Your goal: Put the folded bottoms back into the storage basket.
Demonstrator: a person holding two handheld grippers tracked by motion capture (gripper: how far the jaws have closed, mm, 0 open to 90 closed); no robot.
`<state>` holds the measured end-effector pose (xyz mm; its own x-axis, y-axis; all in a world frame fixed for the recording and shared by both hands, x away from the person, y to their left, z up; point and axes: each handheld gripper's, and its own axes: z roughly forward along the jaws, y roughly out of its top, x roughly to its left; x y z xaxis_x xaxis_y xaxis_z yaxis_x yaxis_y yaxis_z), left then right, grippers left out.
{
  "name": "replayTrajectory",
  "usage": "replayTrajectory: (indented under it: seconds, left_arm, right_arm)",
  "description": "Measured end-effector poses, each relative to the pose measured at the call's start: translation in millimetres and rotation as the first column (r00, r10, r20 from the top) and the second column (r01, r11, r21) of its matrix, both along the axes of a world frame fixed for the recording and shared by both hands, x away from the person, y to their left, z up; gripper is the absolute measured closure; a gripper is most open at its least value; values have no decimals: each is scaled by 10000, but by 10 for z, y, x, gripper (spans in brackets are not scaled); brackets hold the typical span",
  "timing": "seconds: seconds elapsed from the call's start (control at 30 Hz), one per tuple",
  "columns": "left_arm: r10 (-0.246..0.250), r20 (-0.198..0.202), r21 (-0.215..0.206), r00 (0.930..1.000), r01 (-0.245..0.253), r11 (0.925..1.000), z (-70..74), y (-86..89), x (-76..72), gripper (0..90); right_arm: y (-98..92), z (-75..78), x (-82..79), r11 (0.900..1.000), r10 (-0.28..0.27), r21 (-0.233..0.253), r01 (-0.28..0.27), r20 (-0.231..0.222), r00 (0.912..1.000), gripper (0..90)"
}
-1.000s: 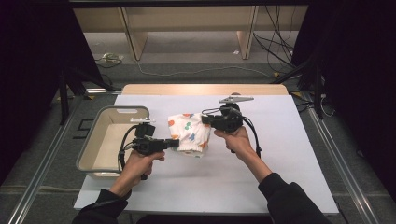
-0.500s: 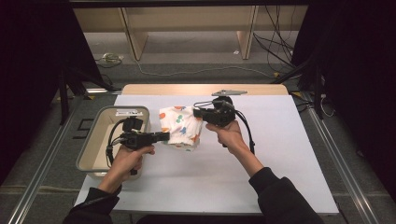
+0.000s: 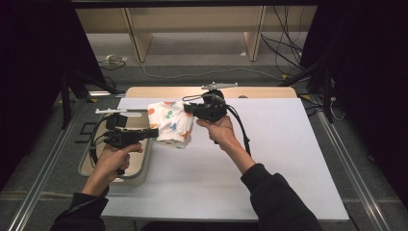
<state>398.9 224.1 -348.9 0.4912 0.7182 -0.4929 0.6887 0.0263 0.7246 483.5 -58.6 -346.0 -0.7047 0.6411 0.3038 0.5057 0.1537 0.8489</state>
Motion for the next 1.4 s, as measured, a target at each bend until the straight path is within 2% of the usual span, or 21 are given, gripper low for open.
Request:
replayTrajectory:
  seconds: [0.4,0.6,1.1,1.4]
  left_arm:
    - [603,-43,-278,9982,-604,9978,82,336,-10,820]
    - [779,-34,-91,9970,-779,9969,114,460,-27,820]
    - [1633,-5,-235,9866,-1633,9863,175,873,-104,820]
    - [1885,-19,-218,9821,-1885,9818,199,1036,-156,820]
  right_arm:
    - [374,68,71,9997,214,-97,-214,-10,9998,819]
    - [577,88,84,9992,368,-181,-368,-6,9993,819]
    - [1037,136,152,9978,577,-336,-577,-21,9983,820]
    - [1208,130,143,9963,740,-423,-742,-58,9972,819]
